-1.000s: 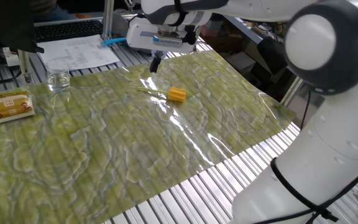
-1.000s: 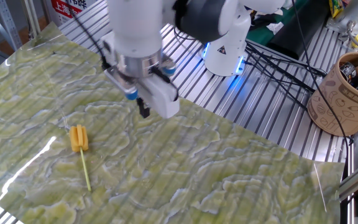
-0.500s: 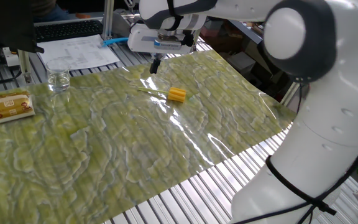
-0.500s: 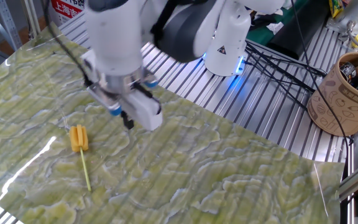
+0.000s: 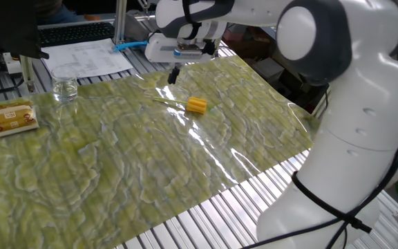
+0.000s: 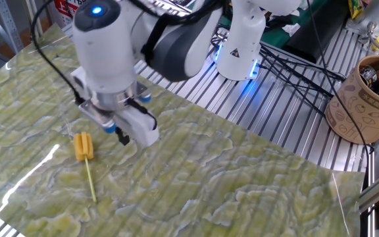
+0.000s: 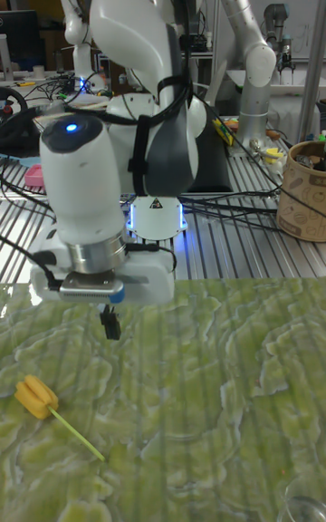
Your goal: Scrub the table with a brush
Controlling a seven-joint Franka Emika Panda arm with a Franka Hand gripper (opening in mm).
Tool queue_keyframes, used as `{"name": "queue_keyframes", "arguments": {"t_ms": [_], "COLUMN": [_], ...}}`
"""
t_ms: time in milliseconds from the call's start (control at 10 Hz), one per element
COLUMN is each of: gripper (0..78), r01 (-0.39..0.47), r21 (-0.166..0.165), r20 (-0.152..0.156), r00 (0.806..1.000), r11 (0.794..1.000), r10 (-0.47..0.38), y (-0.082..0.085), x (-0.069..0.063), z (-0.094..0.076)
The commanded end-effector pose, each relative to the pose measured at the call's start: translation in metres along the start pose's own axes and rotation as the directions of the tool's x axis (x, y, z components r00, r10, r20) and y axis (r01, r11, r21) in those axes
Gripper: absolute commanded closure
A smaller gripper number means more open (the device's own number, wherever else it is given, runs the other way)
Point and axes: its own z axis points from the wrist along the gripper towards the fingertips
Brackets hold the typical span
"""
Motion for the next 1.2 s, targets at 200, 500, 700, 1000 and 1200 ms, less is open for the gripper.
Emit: {"name": "queue_keyframes", "arguments": {"t_ms": [200, 500, 700, 1000, 1200], "gripper": [77.6, 77.6, 77.6, 77.6, 77.6], "r01": [0.059, 0.092, 0.108, 0.130, 0.137], "r21": [0.003, 0.014, 0.016, 0.020, 0.020], "r20": [0.018, 0.037, 0.044, 0.052, 0.055], "r00": [0.998, 0.995, 0.993, 0.990, 0.989], "r11": [0.998, 0.996, 0.994, 0.991, 0.990], "r10": [-0.059, -0.092, -0.108, -0.131, -0.138], "y": [-0.018, -0.027, -0.031, -0.041, -0.046], "x": [-0.016, -0.023, -0.026, -0.029, -0.031], "z": [0.025, 0.045, 0.056, 0.067, 0.074]}}
